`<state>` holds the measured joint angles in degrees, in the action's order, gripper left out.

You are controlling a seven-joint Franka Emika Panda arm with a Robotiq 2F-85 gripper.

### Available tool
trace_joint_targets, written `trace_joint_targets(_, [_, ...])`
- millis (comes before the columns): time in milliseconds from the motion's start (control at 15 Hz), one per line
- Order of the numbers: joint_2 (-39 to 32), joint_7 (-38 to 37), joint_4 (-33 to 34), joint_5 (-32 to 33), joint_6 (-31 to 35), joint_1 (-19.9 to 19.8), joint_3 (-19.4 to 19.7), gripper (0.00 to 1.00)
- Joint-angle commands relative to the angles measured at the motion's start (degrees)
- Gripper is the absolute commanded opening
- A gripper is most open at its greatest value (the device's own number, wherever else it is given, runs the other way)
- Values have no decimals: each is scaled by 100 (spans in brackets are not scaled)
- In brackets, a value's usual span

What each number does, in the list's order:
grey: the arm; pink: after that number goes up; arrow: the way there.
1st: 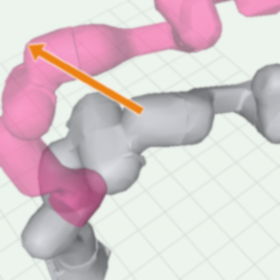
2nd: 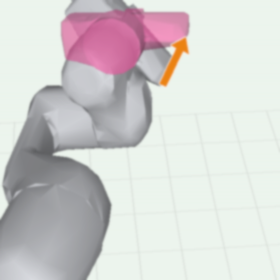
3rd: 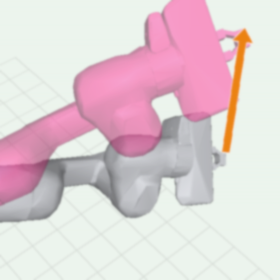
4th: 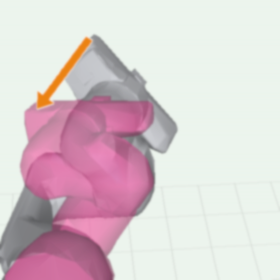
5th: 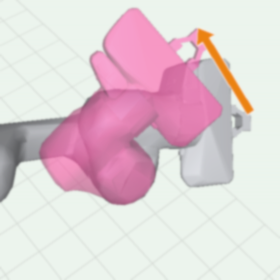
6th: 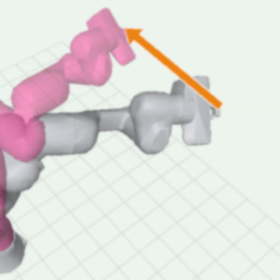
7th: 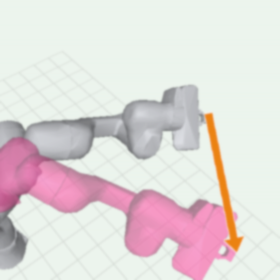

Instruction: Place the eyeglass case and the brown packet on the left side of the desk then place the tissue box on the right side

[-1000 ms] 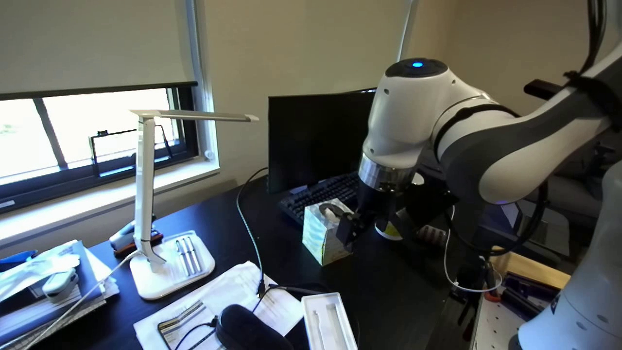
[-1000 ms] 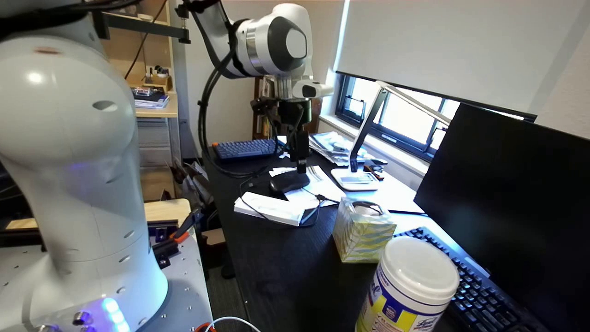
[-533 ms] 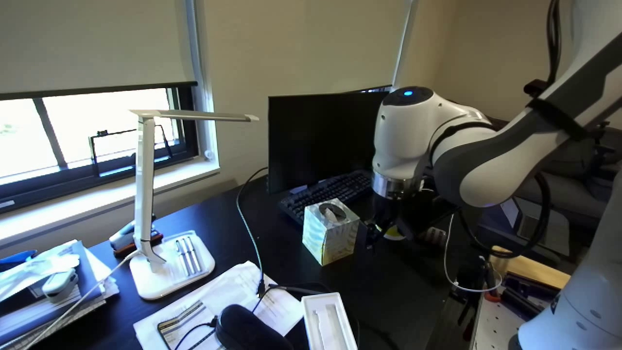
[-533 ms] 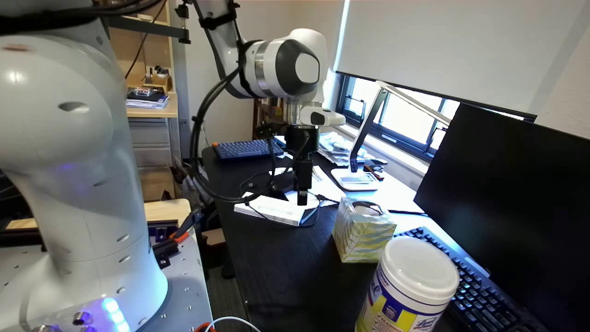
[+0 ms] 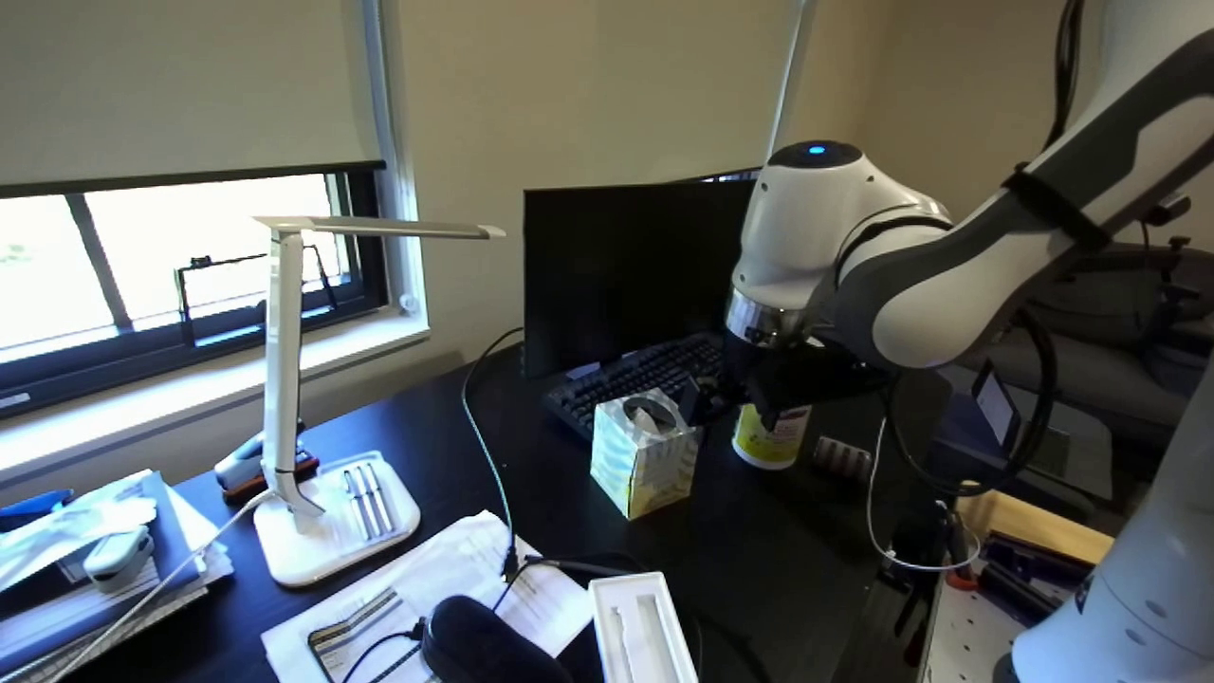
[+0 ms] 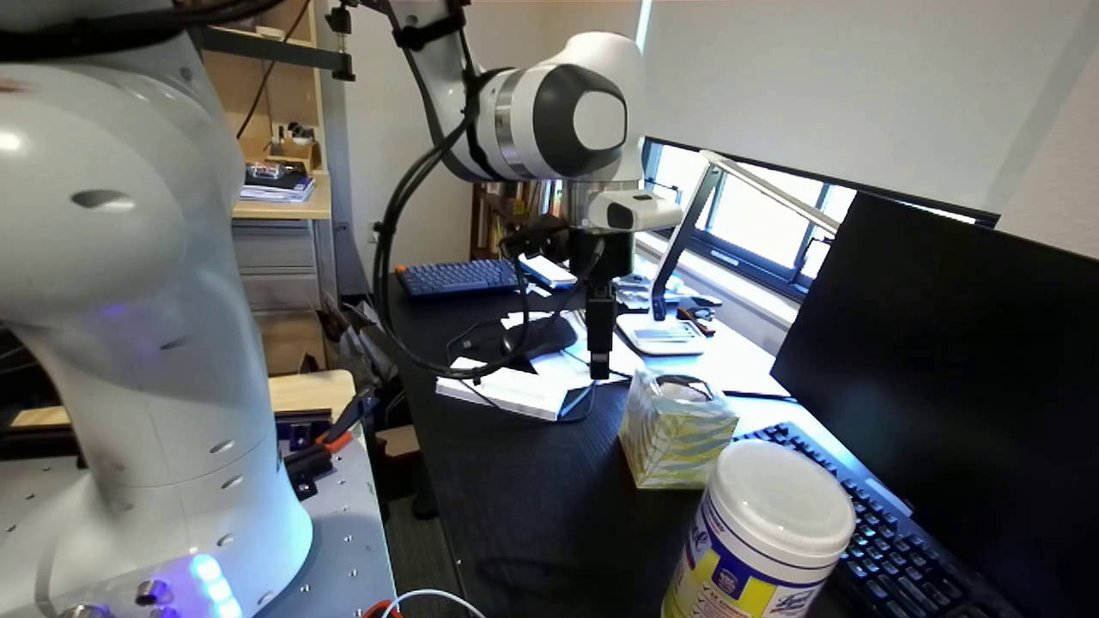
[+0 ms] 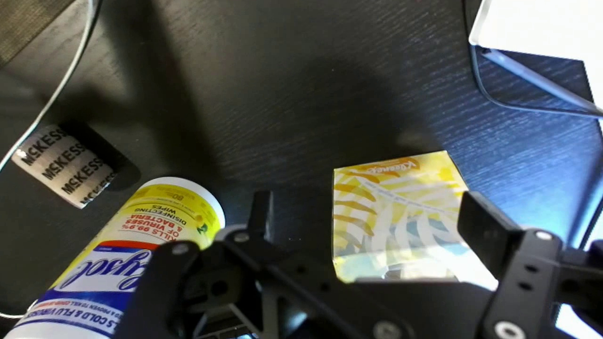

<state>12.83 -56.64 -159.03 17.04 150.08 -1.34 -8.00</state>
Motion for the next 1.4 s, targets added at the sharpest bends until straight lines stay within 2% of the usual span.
trace_joint_targets(0, [23, 38, -5, -78, 49, -70, -57, 100])
trace_joint_targets(333, [41, 40, -8, -115, 72, -70, -58, 100])
trace_joint_targets(400, [20, 251, -6, -257, -40, -3, -2, 100])
trace_joint_targets(533, [-73, 1343, -5, -782, -352, 232, 331, 100])
trace_joint_targets(600, [-151, 1718, -7, -845, -422, 532, 752, 100])
trace_joint_targets(733, [-177, 2526, -9, -868, -760, 750, 1329, 100])
trace_joint_targets(800, [-152, 2919, -9, -787, -1000, 675, 1527, 100])
trace_joint_targets(867, [-100, 3305, -9, -772, -1172, 85, 1259, 100])
trace_joint_targets(1000, [-130, 3867, 2, -532, -1406, -260, 1470, 100])
trace_joint_targets(1133, [-177, 4209, 2, -256, -1423, -652, 1598, 100])
trace_joint_targets(1333, [-222, 4332, -5, 350, -1148, -1159, 1770, 100])
